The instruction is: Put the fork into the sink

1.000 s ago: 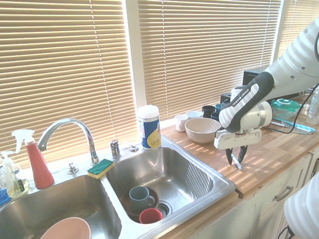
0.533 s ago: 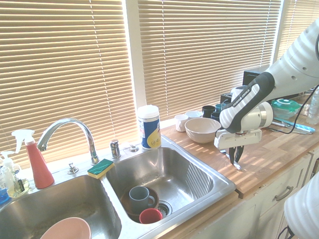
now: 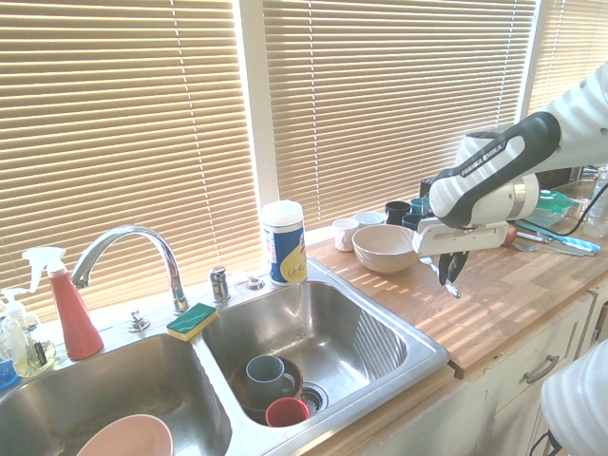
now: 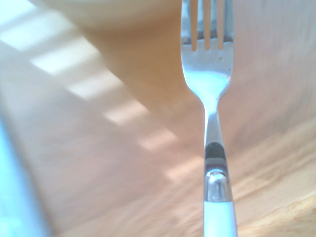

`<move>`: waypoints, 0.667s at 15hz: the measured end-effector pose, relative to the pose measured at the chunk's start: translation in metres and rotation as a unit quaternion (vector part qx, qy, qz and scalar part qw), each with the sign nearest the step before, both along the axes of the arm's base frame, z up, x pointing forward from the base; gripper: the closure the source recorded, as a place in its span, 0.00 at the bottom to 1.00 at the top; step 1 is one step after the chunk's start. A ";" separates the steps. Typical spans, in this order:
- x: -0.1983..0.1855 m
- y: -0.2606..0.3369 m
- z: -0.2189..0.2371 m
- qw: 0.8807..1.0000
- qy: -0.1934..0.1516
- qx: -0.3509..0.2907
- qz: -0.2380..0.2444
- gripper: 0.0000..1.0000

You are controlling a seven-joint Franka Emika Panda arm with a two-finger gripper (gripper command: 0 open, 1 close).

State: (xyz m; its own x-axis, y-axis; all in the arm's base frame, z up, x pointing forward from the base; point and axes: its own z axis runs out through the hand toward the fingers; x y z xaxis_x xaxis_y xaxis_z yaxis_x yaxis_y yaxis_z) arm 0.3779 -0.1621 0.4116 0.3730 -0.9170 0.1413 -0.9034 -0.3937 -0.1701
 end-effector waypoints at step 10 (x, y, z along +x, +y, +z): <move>0.045 0.224 0.025 0.983 0.003 -0.029 0.183 1.00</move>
State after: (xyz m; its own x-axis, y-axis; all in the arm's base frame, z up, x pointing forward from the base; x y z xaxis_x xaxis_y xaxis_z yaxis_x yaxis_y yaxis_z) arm 0.4230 0.0622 0.4361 0.6774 -0.7116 0.1863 -0.7002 -0.7014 -0.1332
